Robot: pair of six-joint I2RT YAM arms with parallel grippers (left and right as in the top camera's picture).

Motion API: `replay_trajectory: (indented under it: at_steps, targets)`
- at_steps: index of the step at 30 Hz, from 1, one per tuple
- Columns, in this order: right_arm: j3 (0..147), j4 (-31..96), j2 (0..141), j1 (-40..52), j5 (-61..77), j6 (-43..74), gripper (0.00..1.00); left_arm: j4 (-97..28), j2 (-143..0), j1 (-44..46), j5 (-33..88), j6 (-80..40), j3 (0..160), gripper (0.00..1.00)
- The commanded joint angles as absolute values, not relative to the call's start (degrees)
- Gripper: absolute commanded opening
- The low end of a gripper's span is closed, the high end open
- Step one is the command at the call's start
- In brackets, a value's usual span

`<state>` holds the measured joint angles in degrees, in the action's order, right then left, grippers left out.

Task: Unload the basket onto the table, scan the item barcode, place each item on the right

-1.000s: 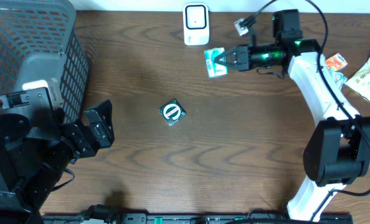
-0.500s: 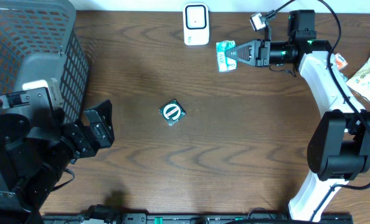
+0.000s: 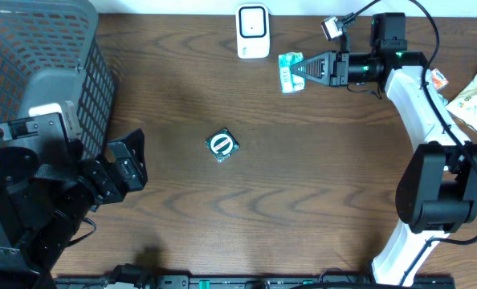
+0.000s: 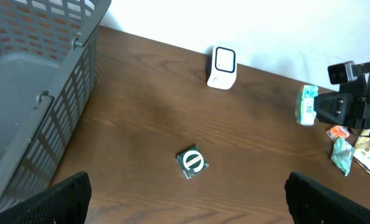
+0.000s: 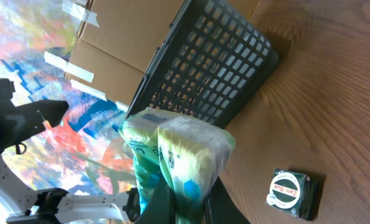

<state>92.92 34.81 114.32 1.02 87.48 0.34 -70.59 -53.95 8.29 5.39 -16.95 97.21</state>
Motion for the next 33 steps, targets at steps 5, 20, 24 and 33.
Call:
replay_trajectory:
  at_steps: [5,20,24,33]
  targets:
    - [93.1,34.2,114.7,0.8,89.1,-0.5,0.01,-70.7,-54.0,8.1,4.6,-17.5,97.6,0.98]
    - [93.1,34.1,114.7,0.8,87.4,-0.5,0.01,-70.7,-54.0,8.1,4.6,-17.5,97.6,0.98]
    - [93.1,35.3,114.7,1.0,80.8,0.8,0.01,-70.7,-54.0,8.1,4.6,-17.5,97.6,0.98]
    - [93.9,46.0,114.7,11.9,9.8,5.6,0.01,-70.7,-54.0,8.1,4.6,-17.5,97.6,0.98]
